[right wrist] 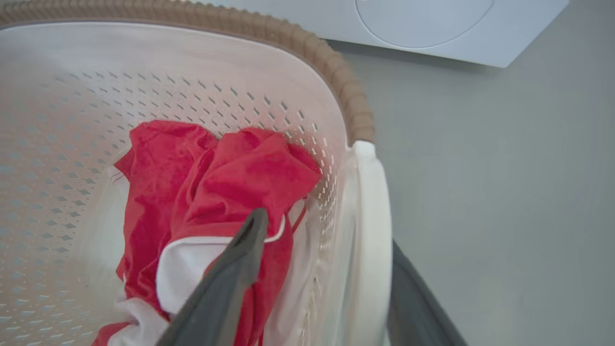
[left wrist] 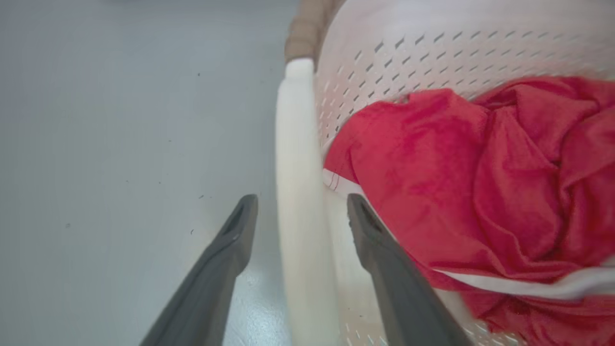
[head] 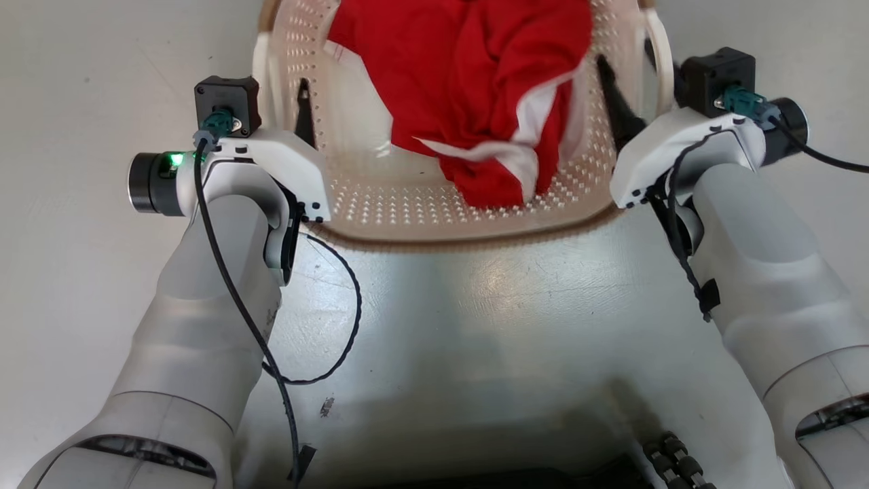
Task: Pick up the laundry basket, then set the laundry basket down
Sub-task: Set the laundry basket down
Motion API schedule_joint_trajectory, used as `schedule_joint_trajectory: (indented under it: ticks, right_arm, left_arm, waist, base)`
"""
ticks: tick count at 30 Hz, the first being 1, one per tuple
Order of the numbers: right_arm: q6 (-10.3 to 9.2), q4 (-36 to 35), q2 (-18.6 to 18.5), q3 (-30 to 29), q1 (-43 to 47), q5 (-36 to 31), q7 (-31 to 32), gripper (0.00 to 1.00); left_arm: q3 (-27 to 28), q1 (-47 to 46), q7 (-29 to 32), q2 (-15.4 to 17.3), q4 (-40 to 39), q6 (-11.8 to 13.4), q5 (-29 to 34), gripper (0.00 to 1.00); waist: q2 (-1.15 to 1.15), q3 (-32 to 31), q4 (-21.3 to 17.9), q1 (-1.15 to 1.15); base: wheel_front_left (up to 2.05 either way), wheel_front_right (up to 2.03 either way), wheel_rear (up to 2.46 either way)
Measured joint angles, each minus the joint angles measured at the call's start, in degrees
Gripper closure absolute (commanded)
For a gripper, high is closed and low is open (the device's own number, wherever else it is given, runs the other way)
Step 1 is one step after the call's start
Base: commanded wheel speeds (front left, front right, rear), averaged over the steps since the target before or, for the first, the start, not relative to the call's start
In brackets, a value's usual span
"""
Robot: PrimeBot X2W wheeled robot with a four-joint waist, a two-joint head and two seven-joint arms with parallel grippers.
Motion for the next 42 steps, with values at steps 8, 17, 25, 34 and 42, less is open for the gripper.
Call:
schedule_joint_trajectory:
  ticks: [8,17,25,34,42]
  right_arm:
    - [0.02,-1.7,0.0,-2.6,0.2,-2.8,0.0,0.0]
    - [0.03,-5.8,0.3,-5.4,2.7,-4.4,0.0,0.0]
    - [0.03,-6.7,0.9,-5.7,5.4,-4.6,0.0,0.0]
    - [0.03,-6.5,1.2,-5.7,9.1,-4.6,0.0,0.0]
    - [0.03,-7.0,1.4,-6.3,13.6,-4.5,0.0,0.0]
  left_arm:
    - [0.0,-0.3,0.0,-0.2,1.0,0.1,0.0,0.0]
    - [0.8,-0.4,0.0,-0.2,-0.5,0.6,0.0,0.0]
    - [2.2,1.3,0.0,-0.2,-1.7,0.5,0.9,0.0]
    - [3.9,5.5,0.0,-0.2,-2.9,-0.5,1.8,0.0]
    - [5.4,11.3,0.0,-0.2,-5.6,-1.5,2.1,0.0]
  waist:
    - [0.0,-0.5,0.4,0.0]
    - [0.0,-2.4,0.3,0.0]
    - [0.0,-5.7,-0.4,0.0]
    - [0.0,-11.3,-1.0,0.0]
    - [0.0,-18.1,-1.3,0.0]
  base:
    - [0.0,0.0,0.0]
    - [0.0,0.0,0.0]
    - [0.0,0.0,0.0]
    - [0.0,0.0,0.0]
    - [0.0,0.0,0.0]
